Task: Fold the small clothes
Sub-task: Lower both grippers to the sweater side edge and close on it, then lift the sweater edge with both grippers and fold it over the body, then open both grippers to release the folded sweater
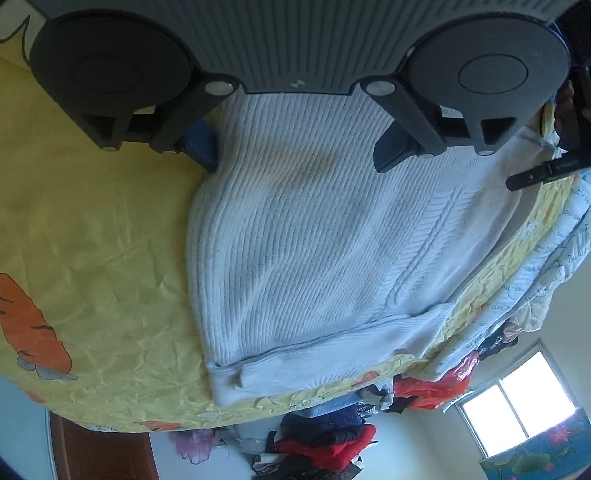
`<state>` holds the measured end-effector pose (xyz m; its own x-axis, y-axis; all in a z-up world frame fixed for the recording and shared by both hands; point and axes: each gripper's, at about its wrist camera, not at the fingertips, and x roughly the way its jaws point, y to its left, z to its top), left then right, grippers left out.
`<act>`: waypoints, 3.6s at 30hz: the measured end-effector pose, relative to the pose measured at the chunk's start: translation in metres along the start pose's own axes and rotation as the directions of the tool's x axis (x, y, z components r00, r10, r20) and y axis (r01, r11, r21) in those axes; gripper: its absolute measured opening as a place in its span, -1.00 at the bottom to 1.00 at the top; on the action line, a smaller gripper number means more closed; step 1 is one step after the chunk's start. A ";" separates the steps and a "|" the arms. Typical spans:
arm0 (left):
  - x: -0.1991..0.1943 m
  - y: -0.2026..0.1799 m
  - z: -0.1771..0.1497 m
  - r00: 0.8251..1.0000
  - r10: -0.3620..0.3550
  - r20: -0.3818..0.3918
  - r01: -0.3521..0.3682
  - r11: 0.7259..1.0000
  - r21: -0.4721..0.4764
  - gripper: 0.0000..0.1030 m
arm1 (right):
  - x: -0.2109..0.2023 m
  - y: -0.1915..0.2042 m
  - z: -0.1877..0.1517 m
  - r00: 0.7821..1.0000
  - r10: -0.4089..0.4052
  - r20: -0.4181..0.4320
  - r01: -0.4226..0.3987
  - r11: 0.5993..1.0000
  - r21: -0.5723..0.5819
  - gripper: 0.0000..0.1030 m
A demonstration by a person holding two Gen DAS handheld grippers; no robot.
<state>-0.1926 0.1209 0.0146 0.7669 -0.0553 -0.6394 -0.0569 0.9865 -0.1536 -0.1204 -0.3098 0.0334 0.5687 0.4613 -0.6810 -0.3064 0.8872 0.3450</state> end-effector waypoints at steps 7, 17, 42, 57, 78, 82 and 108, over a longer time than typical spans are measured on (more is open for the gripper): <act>-0.007 0.021 0.008 0.994 -0.105 -0.023 0.100 0.983 -0.154 0.11 | -0.006 -0.036 0.001 0.988 0.152 0.031 -0.155 0.961 0.230 0.03; -0.007 0.037 0.013 0.993 -0.110 -0.036 0.102 0.979 -0.178 0.13 | -0.008 -0.082 -0.006 0.979 0.178 0.102 -0.205 0.873 0.442 -0.05; -0.005 0.037 0.016 0.985 -0.156 -0.074 0.146 0.982 -0.117 0.21 | 0.037 -0.096 0.000 0.927 0.375 0.012 -0.330 0.800 0.500 -0.71; -0.003 0.067 0.035 0.963 -0.228 -0.147 0.184 0.947 -0.264 -0.72 | 0.012 -0.081 0.003 0.909 0.402 0.112 -0.409 0.808 0.423 -0.76; 0.036 0.074 0.186 0.939 -0.343 0.015 0.333 0.897 -0.291 -0.75 | 0.036 -0.075 0.145 0.823 0.508 0.255 -0.569 0.740 0.359 -0.75; 0.092 0.067 0.246 0.955 -0.294 0.024 0.290 0.922 -0.255 -0.77 | 0.073 -0.093 0.203 0.823 0.486 0.294 -0.568 0.725 0.390 -0.75; 0.285 -0.040 0.272 0.984 0.178 0.020 -0.167 0.871 0.462 0.47 | 0.248 -0.055 0.312 0.996 -0.050 0.072 0.046 0.998 0.047 0.43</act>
<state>0.2023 0.1072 0.0430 0.7573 0.1243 -0.6411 0.1173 0.9399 0.3208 0.2758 -0.2402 0.0470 0.6366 0.4163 -0.6492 -0.2437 0.9073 0.3428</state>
